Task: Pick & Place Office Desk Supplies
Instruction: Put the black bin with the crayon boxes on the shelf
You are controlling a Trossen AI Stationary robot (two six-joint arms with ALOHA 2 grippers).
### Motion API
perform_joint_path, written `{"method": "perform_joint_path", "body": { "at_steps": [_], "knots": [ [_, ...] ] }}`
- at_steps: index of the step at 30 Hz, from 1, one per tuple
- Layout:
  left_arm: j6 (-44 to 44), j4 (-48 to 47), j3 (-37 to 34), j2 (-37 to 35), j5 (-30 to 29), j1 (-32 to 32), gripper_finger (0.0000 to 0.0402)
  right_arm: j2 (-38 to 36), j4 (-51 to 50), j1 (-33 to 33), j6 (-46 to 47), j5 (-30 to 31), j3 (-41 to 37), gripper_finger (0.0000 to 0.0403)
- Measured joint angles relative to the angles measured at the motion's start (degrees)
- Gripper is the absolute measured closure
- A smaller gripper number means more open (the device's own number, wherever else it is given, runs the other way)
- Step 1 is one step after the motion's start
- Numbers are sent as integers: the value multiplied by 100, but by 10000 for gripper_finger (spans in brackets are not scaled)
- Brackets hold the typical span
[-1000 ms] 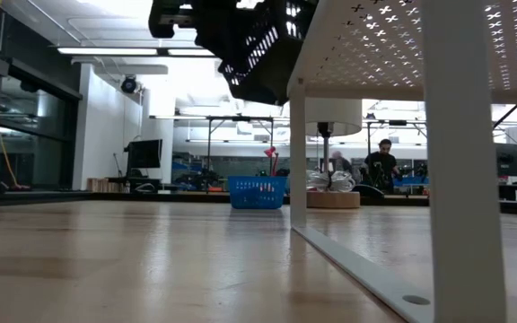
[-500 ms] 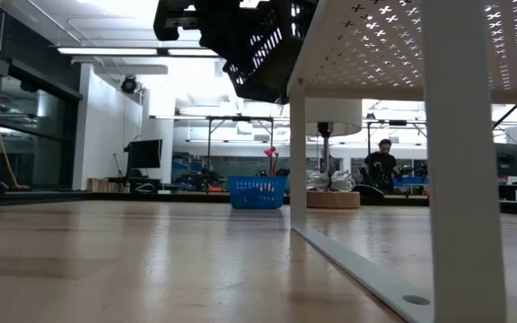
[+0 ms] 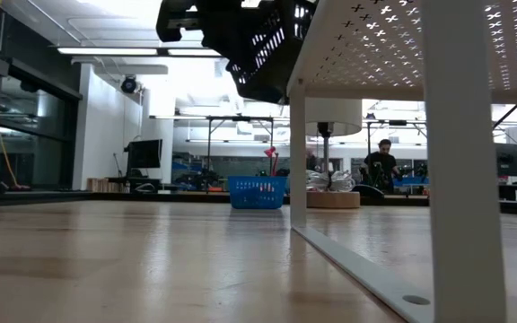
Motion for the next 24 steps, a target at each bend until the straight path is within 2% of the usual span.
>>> {"method": "perform_joint_path", "body": {
  "at_steps": [9, 15, 24],
  "knots": [
    [-4, 7, 0, 0, 4, 0, 401, 2, 156, 43, -41, -18, 0, 353],
    [-21, 28, 0, -4, 2, 2, 401, 4, 173, 39, -65, -59, 0, 395],
    [-20, 25, 0, -7, 20, 0, 401, 4, 179, 39, -102, -193, 0, 401]
  ]
}}
